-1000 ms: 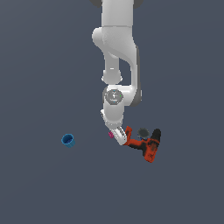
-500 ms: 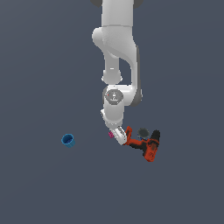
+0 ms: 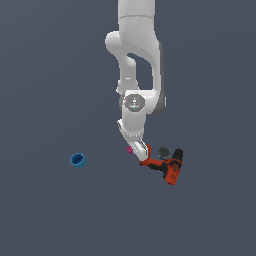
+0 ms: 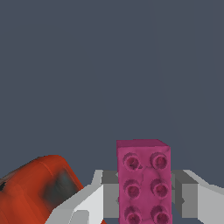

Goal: Pick up a designated object from a clutter of objects.

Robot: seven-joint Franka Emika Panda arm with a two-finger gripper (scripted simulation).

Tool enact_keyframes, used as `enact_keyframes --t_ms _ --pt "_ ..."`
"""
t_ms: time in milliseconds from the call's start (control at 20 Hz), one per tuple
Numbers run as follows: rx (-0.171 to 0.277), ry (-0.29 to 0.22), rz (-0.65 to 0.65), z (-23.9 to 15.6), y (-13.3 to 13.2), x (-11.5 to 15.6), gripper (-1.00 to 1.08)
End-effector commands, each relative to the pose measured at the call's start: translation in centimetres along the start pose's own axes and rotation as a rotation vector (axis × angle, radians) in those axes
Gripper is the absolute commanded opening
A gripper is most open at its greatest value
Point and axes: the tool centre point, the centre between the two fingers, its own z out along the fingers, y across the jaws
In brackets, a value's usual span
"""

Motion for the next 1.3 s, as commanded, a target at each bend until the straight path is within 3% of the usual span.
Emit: enact_keyframes --t_ms 0,1250 --pt "0.0 0.0 -0.001 -1.3 0.0 -0.7 -1.0" --pt "-0.008 -0.001 -0.004 -23.9 0.2 -12.4 -1.0"
